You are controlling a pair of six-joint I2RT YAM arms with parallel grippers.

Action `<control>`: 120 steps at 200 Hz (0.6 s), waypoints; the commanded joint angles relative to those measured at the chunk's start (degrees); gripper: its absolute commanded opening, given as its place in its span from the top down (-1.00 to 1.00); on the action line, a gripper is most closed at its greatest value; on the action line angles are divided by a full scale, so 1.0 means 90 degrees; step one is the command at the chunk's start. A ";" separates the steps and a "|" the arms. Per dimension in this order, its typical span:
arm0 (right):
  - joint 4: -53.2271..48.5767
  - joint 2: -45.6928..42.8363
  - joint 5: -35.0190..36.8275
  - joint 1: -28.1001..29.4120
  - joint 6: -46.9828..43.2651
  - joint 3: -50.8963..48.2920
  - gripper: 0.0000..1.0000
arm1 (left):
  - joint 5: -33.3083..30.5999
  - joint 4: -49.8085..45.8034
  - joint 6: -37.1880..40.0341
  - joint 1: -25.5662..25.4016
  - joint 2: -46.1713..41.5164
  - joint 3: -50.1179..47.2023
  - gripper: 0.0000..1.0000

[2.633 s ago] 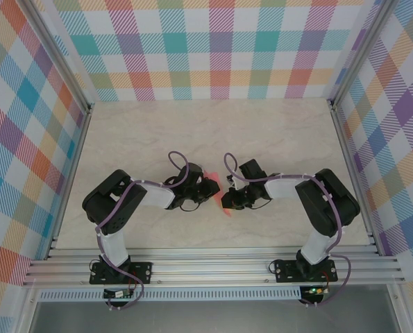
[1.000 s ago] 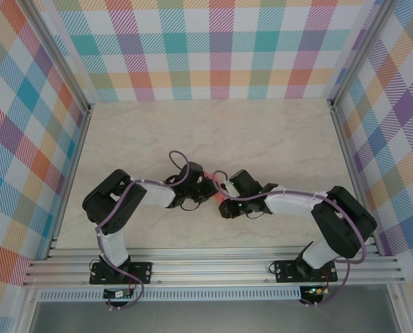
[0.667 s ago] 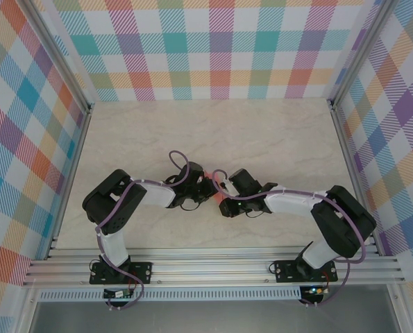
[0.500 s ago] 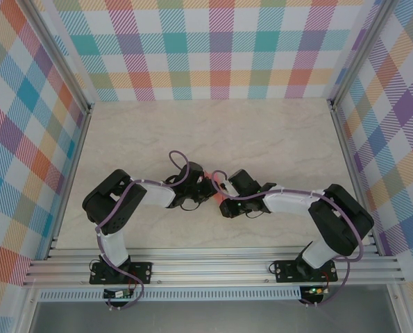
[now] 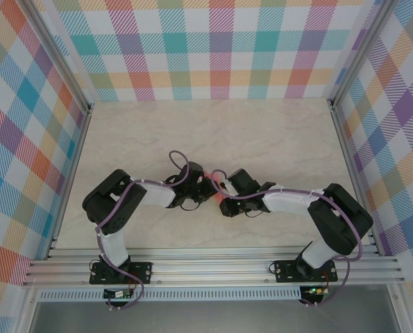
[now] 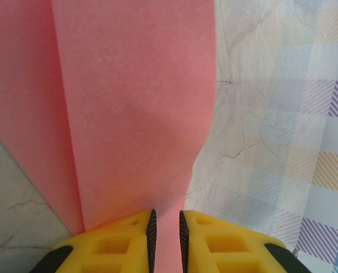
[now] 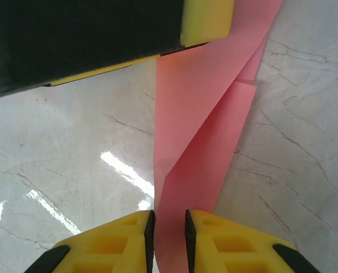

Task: Fold a paper plane with a square sheet of paper (pick it up from the middle)
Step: Fold the wing for the fifth time at the center of the table.

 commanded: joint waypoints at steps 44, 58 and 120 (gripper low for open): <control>0.0154 0.0178 -0.0031 0.0033 0.0182 0.0071 0.75 | 0.0062 -0.0365 0.0032 -0.0050 0.0141 0.0015 0.59; 0.0223 0.0188 -0.0073 0.0017 0.0234 0.0020 0.79 | 0.0062 -0.0393 0.0029 -0.0043 0.0141 0.0024 0.59; 0.0590 0.0064 -0.0655 -0.0335 0.0466 -0.0289 0.91 | 0.0042 -0.0435 0.0047 -0.0047 0.0140 0.0019 0.59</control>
